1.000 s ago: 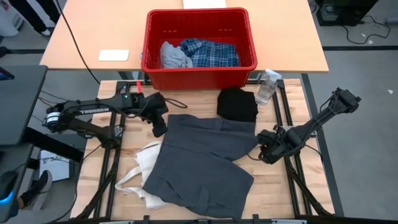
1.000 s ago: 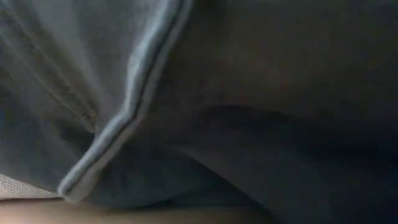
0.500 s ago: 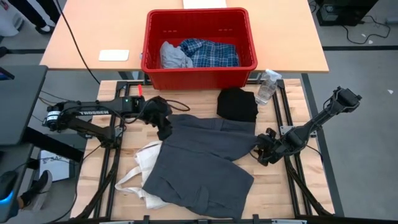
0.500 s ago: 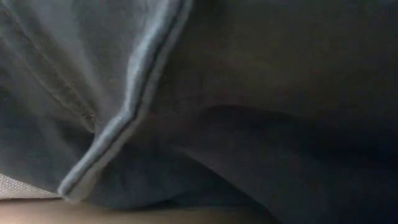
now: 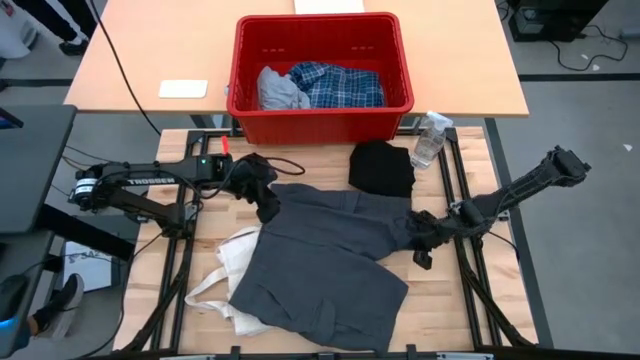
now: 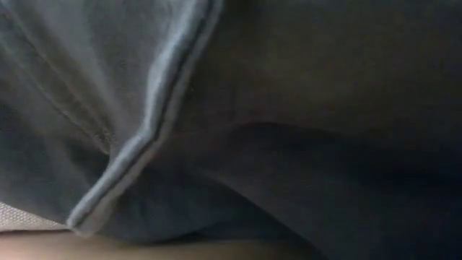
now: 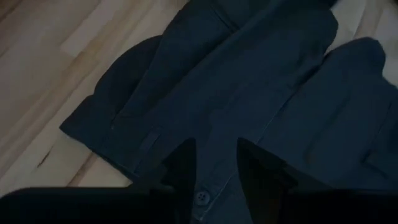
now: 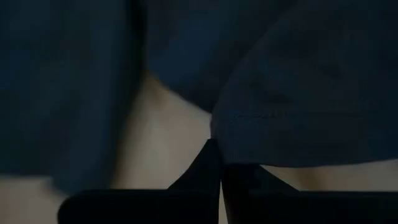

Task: Fold Laundry from Bin
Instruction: Fold the gray shorts

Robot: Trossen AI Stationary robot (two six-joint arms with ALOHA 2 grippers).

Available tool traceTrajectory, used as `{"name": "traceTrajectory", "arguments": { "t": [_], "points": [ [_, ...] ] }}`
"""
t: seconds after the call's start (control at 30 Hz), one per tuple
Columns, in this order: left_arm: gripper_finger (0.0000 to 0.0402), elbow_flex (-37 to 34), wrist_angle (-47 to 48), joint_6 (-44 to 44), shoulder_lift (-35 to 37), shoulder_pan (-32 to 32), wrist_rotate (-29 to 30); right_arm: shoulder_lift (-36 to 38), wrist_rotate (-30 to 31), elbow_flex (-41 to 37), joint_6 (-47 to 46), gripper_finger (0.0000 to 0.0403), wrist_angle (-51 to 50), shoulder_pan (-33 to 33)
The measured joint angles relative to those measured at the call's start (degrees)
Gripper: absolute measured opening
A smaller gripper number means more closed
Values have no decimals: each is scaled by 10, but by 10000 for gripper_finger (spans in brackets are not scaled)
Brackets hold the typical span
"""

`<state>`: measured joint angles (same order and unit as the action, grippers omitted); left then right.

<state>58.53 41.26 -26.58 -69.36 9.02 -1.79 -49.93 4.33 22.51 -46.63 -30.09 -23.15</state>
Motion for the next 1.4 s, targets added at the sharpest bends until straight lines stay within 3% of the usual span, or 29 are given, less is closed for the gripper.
{"name": "traceTrajectory", "arguments": {
  "t": [0.27,0.47,0.6,0.77,0.87,0.97,1.07,1.2,1.4],
  "points": [
    [121,0,-32,-13,0,0,0,43,-242,114,56,3,-58,170],
    [121,0,-54,-26,0,0,0,24,-296,140,15,3,-141,337],
    [121,0,-58,-43,0,0,6,-16,-301,140,66,12,-152,399],
    [121,0,-50,-78,0,-14,7,-33,-294,140,143,79,-162,381],
    [121,0,-40,-94,0,-33,7,-28,-236,140,173,135,-197,358],
    [121,0,-22,-113,0,-52,15,-26,-199,140,171,192,-234,340],
    [121,0,-7,-129,0,-69,17,-20,-217,140,136,237,-273,319],
    [121,0,-1,-132,0,-89,18,-9,-231,139,80,252,-280,257],
    [121,0,1,-121,0,-118,57,-7,-121,62,32,233,-124,149]
  ]
}}
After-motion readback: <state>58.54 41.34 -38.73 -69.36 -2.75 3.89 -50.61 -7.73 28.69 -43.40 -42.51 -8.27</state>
